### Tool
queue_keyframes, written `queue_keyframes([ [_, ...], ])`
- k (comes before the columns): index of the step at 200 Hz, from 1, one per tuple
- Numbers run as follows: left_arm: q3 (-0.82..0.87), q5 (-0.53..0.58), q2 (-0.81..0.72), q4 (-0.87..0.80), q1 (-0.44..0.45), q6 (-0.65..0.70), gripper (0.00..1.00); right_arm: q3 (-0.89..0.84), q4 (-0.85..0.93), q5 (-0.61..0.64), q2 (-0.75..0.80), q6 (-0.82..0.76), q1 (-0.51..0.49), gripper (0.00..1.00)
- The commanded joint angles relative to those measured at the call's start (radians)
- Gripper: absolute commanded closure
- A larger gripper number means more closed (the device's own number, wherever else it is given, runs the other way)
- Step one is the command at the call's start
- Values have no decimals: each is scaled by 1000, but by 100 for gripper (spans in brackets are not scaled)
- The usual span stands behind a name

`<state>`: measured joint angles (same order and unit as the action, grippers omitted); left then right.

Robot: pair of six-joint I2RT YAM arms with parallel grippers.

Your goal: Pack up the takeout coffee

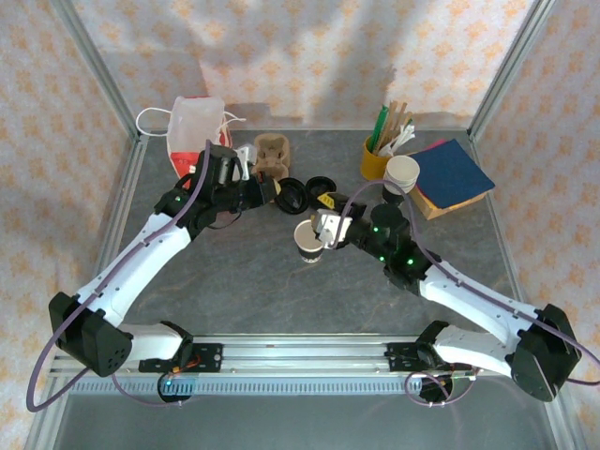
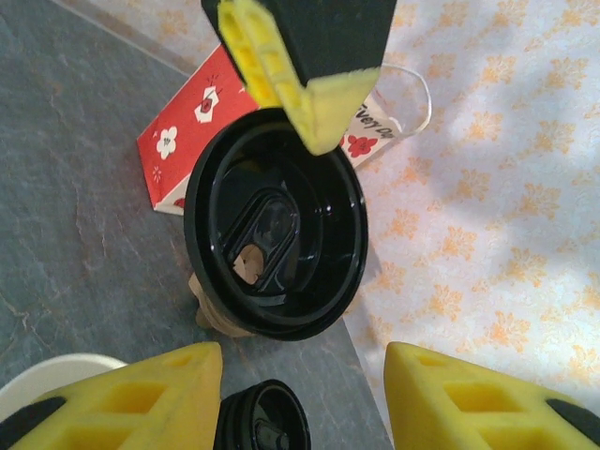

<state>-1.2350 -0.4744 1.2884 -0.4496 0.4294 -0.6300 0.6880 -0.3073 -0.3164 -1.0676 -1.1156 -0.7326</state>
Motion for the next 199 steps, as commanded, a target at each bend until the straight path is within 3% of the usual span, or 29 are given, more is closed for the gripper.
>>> queue_keyframes([
  [1, 3, -48, -33, 45, -9, -47, 95, -8, -38, 17, -1, -63, -4, 53],
  [133, 40, -126, -67, 103, -9, -129, 96, 16, -82, 11, -39, -84, -17, 62],
  [199, 54, -138, -79, 111, -9, -143, 96, 21, -111, 5, -43, -60, -25, 71],
])
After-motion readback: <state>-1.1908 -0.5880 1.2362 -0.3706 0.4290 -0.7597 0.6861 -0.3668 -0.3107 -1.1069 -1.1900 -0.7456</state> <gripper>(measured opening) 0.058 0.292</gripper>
